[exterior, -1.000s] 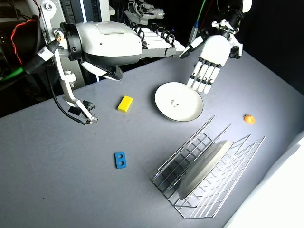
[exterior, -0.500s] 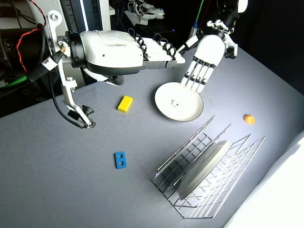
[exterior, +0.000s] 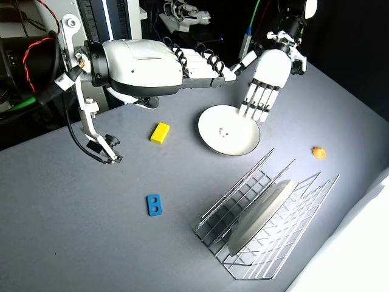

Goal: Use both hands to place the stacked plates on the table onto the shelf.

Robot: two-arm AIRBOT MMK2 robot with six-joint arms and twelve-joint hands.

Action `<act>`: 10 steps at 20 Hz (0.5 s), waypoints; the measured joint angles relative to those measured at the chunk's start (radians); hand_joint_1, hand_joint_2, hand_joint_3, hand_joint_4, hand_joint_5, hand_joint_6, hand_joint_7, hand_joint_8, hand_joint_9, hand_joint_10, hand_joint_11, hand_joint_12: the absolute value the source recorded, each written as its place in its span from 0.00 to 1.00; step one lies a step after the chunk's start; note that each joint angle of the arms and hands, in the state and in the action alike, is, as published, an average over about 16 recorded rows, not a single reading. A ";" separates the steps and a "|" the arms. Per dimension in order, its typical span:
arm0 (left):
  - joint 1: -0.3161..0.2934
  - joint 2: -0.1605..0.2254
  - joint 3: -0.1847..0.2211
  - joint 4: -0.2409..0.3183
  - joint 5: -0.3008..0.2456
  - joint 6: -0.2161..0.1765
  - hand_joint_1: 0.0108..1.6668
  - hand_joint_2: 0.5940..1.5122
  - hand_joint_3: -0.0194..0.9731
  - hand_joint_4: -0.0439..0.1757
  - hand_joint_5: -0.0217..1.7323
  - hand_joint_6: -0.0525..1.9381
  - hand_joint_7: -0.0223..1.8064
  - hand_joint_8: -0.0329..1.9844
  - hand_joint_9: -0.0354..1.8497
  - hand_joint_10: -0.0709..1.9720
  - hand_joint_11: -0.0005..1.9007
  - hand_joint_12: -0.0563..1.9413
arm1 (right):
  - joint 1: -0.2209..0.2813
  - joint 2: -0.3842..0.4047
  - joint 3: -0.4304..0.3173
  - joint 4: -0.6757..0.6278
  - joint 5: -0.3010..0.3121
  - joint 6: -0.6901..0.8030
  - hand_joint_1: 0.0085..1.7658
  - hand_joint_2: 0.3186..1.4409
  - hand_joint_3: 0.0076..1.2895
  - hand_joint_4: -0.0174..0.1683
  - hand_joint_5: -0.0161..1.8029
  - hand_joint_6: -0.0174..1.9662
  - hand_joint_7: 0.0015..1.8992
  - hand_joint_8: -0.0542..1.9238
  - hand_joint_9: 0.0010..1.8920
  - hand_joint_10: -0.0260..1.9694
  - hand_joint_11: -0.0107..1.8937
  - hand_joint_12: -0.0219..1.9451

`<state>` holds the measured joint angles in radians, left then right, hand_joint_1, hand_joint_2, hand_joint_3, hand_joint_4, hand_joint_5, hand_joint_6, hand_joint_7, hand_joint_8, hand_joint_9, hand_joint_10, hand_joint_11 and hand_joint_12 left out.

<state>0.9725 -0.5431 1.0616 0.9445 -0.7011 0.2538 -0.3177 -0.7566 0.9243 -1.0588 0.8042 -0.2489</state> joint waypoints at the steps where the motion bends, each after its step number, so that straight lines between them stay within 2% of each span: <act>1: 0.008 0.001 -0.003 -0.004 0.003 0.000 0.00 0.55 0.04 0.21 0.02 0.03 0.01 0.01 0.02 0.03 0.01 0.03 | -0.001 0.000 0.000 0.000 0.000 -0.001 0.54 0.61 0.01 0.08 0.02 0.02 0.01 0.04 0.01 0.02 0.01 0.03; 6: 0.047 0.003 -0.022 -0.019 0.008 0.000 0.00 0.55 0.04 0.21 0.02 0.03 0.01 0.01 0.01 0.02 0.01 0.03 | -0.011 -0.002 -0.005 0.010 -0.015 -0.029 0.57 0.59 0.01 0.08 0.02 0.02 0.00 0.04 0.01 0.02 0.01 0.01; 10: 0.068 0.005 -0.033 -0.027 0.009 0.000 0.00 0.55 0.04 0.21 0.02 0.03 0.01 0.01 0.01 0.02 0.01 0.03 | -0.024 -0.021 -0.010 0.051 -0.051 -0.116 0.58 0.58 0.01 0.08 0.02 0.02 0.00 0.04 0.01 0.02 0.01 0.02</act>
<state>1.0404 -0.5384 1.0290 0.9173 -0.6922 0.2540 -0.3420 -0.7778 0.9139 -1.0078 0.7531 -0.3647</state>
